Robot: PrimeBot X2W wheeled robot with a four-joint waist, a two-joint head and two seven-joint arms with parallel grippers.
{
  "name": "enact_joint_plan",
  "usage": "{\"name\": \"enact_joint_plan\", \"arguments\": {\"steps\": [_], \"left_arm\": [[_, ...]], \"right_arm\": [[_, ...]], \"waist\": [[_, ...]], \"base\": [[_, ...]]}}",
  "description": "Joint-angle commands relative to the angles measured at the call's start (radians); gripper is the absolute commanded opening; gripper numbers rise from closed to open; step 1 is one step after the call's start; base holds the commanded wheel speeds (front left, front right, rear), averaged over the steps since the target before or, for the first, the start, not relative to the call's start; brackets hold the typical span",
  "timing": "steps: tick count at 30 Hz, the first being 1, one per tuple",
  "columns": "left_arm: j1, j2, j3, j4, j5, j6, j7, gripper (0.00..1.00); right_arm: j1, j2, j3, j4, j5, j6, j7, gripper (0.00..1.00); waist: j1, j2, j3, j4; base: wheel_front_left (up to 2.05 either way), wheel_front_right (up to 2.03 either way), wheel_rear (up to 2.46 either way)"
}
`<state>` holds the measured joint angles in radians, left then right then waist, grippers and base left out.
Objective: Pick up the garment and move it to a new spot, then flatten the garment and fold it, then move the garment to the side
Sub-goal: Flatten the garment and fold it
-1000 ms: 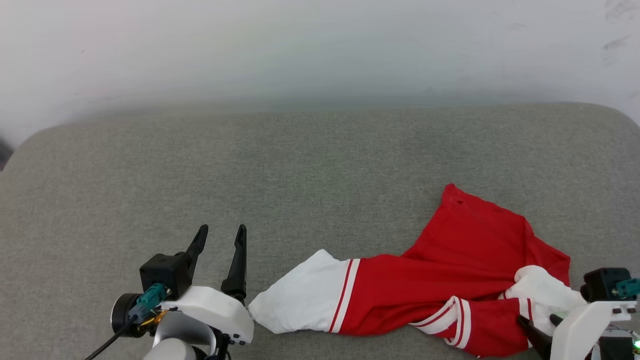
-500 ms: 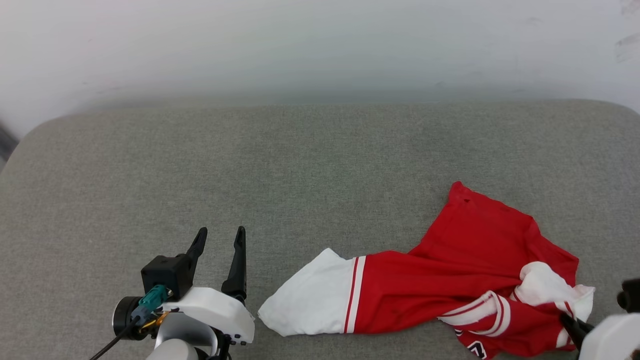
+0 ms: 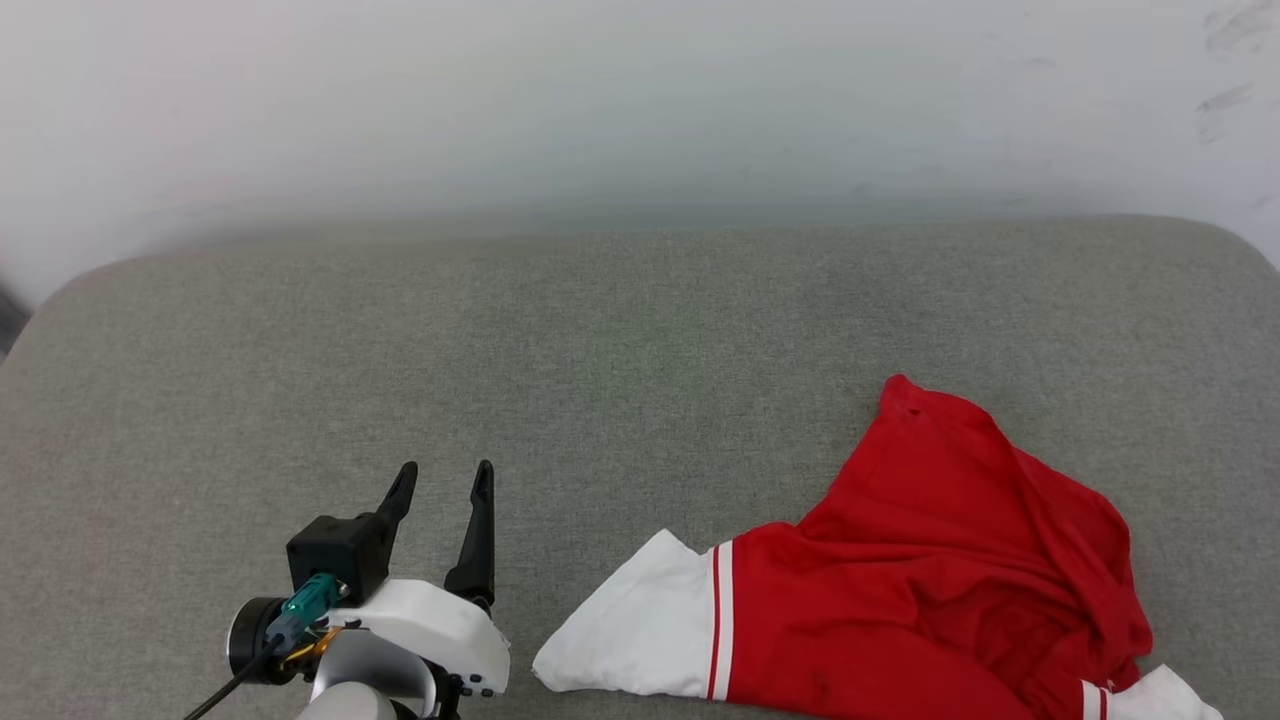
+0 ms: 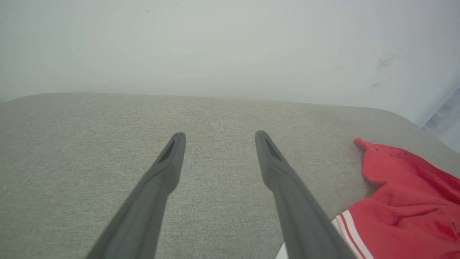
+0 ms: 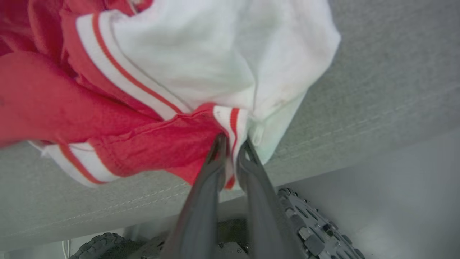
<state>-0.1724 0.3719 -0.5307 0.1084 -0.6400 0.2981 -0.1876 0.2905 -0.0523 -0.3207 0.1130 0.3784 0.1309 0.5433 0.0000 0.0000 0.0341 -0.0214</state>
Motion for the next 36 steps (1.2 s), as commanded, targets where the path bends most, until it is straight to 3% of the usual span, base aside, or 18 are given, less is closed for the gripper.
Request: {"name": "enact_joint_plan", "arguments": {"steps": [1,6,10,14,19,23,34,35,36], "left_arm": [[0.003,0.006,0.001,0.0,-0.006,0.0,0.003,1.0],[0.011,0.015,0.001,-0.005,-0.004,0.006,0.006,1.0],[0.026,0.019,0.006,-0.015,-0.009,0.018,0.003,1.0],[0.019,0.016,0.002,-0.021,-0.009,0.018,0.003,1.0],[-0.001,0.014,-0.006,-0.026,-0.001,0.012,0.004,1.0],[-0.032,0.014,-0.008,-0.035,0.013,0.013,0.0,1.0],[-0.098,0.004,-0.007,-0.03,0.029,0.006,-0.019,1.0],[-0.099,0.003,-0.007,-0.026,0.028,0.006,-0.021,1.0],[-0.1,0.0,-0.007,-0.024,0.027,0.006,-0.021,1.0]], "right_arm": [[-0.03,0.002,0.008,0.027,0.014,0.0,-0.039,1.0],[-0.071,0.001,0.003,0.041,0.008,0.0,-0.154,1.0],[-0.11,-0.022,-0.011,-0.078,0.008,0.0,-0.17,1.0],[-0.201,-0.078,0.002,-0.091,0.019,0.0,-0.057,1.0],[-0.289,-0.146,0.048,-0.019,0.021,0.0,0.079,1.0],[-0.394,-0.187,0.101,0.069,0.011,0.0,0.251,1.0],[-0.517,-0.175,0.09,0.278,-0.028,0.0,0.391,1.0],[-0.514,-0.172,0.088,0.301,-0.032,0.0,0.395,0.49],[-0.511,-0.161,0.085,0.325,-0.027,-0.001,0.406,0.11]], "waist": [[0.0,0.0,-0.003,-0.001],[0.0,0.0,-0.011,-0.004],[0.0,0.0,-0.029,-0.014],[0.0,0.0,-0.032,-0.016],[0.0,0.0,-0.02,0.006],[0.0,0.0,0.034,0.046],[0.0,0.0,0.139,0.102],[0.0,0.0,0.14,0.104],[0.0,0.0,0.14,0.105]], "base": [[0.0,0.0,0.0],[0.0,0.0,0.0],[0.0,0.0,0.0],[0.0,0.0,0.0],[0.0,0.0,0.0],[0.0,0.0,0.0],[0.0,0.0,0.0],[0.0,0.0,0.0],[0.0,0.0,0.0]]}}
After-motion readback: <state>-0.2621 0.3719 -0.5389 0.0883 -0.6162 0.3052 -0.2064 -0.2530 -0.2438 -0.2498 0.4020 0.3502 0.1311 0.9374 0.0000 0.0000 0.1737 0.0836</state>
